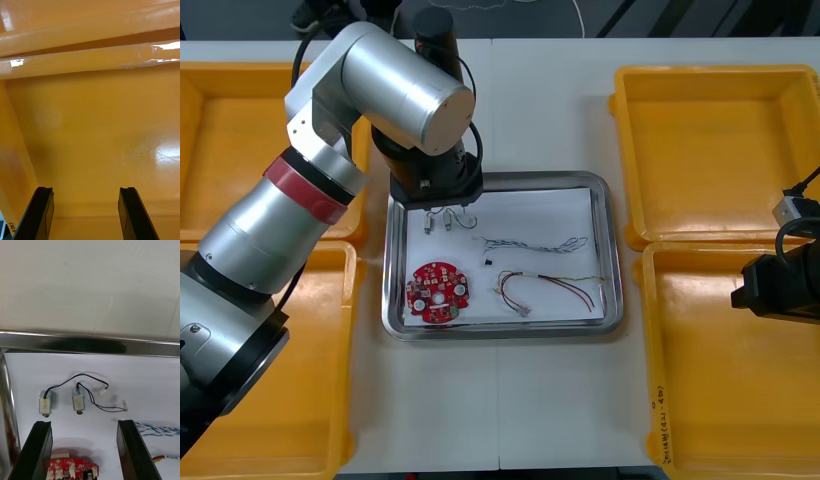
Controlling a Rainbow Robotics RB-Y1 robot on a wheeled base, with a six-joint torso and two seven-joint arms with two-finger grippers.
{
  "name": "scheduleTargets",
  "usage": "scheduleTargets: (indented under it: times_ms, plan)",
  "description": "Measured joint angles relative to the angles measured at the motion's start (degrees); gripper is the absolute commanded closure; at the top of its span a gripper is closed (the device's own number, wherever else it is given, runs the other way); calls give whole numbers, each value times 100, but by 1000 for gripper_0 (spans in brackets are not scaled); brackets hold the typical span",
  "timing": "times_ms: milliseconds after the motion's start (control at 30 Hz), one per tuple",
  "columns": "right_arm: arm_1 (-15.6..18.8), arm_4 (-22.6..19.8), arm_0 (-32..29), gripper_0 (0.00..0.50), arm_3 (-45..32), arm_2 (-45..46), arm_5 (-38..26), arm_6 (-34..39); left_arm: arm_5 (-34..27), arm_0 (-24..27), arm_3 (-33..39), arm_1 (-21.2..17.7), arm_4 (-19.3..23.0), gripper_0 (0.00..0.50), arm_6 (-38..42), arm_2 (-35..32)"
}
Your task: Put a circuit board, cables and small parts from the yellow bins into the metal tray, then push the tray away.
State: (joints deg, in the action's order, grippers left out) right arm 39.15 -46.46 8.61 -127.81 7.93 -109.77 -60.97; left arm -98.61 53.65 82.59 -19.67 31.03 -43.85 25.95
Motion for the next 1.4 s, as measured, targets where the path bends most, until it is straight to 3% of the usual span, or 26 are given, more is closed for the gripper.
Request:
scheduleTargets:
  times_ms: [433,800,1400]
  plan:
    - [0,-42,-2,0,-1,0,0,0,-1017,-1,1336,-419,142,0,0,-544]
    - [0,-65,-3,0,-2,-1,0,-1,-1092,-2,1899,-783,360,0,0,-1471]
    - [1,-163,-3,0,-3,-2,0,-1,-1095,-2,1675,-2354,1491,0,-186,-1735]
